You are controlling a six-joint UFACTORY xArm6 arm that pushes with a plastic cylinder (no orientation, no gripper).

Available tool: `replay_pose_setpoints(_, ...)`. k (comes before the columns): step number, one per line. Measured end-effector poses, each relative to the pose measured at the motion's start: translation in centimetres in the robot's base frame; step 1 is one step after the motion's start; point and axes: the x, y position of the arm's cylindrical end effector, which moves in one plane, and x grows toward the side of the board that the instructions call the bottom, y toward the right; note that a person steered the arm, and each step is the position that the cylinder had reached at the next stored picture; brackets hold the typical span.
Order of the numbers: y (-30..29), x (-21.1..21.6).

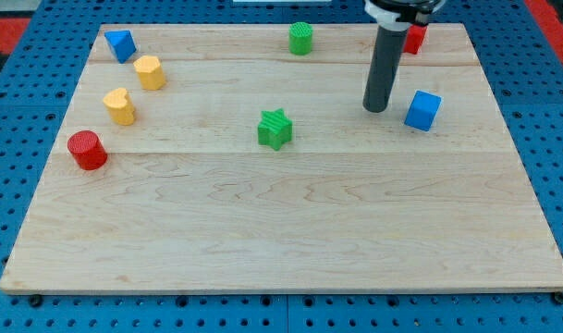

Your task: Slide the red circle to the bottom side of the blue cube

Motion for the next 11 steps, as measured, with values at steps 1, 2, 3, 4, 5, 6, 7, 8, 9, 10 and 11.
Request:
replay_pose_setpoints(1,-2.2,0.4)
replay_pose_setpoints(2,-7.5,-0.9)
replay_pose_setpoints(3,-13.8,-0.9)
replay_pose_setpoints(4,-20.8,-0.2)
replay_pose_setpoints(5,-23.5,1.9)
replay_pose_setpoints(6,-21.1,1.6)
replay_pose_setpoints(7,-18.2,1.0)
replay_pose_setpoints(8,-18.0,1.0)
replay_pose_setpoints(9,-18.1,1.0)
replay_pose_setpoints(10,-20.4,1.5)
replay_pose_setpoints(11,-22.5,2.1)
